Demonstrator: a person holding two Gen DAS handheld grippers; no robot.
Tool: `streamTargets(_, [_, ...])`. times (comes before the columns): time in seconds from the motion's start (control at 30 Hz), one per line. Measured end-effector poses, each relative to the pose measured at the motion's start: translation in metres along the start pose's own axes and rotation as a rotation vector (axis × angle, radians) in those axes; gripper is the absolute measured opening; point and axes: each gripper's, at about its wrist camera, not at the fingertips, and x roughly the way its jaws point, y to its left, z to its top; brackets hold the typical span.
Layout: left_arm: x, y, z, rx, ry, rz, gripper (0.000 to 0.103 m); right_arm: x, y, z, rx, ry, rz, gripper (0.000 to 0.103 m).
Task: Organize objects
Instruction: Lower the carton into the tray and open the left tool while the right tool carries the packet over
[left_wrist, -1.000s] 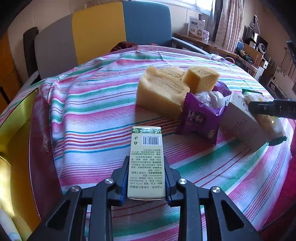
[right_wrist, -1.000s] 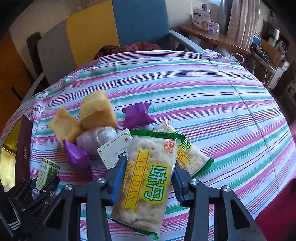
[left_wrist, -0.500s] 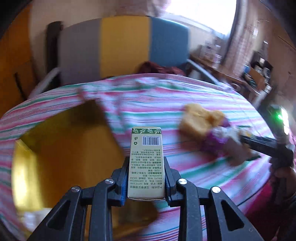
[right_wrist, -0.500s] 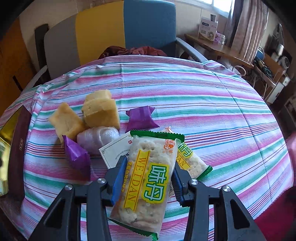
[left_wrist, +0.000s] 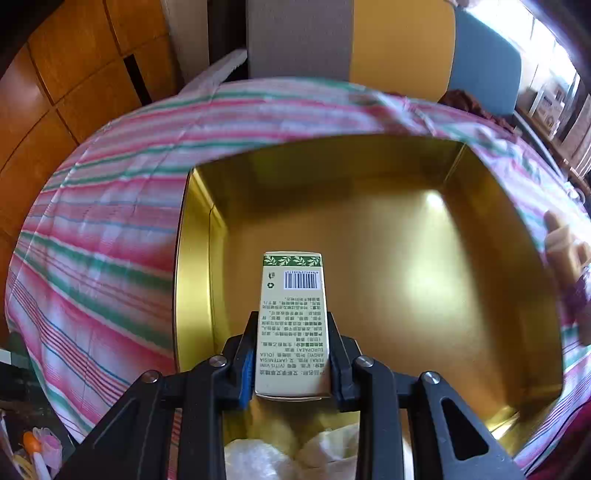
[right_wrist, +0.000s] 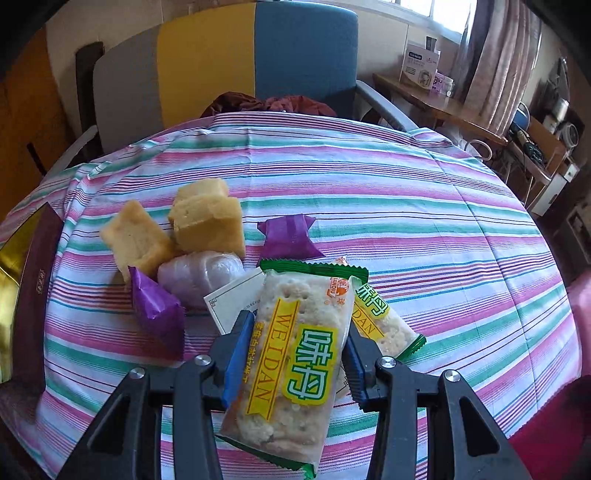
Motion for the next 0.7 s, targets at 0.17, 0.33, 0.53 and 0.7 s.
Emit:
streamTargets(0.17, [0.006, 0.003, -0.009, -0.005, 0.031, 0.037, 0.031, 0.000, 0.000, 0.000, 0.001, 0.000, 0.001, 0.046])
streamTargets(0.33, [-0.013, 0.004, -0.023, -0.027, 0.005, 0.056, 0.037, 0.000, 0.001, -0.001, 0.004, -0.001, 0.001, 0.046])
streamTargets(0.53, [-0.059, 0.003, -0.039, -0.082, -0.120, 0.072, 0.037, -0.001, 0.001, -0.001, 0.010, -0.005, -0.003, 0.046])
streamTargets(0.7, [-0.092, 0.003, -0.056, -0.149, -0.206, 0.100, 0.037, -0.004, -0.002, 0.000, 0.040, -0.010, -0.005, 0.046])
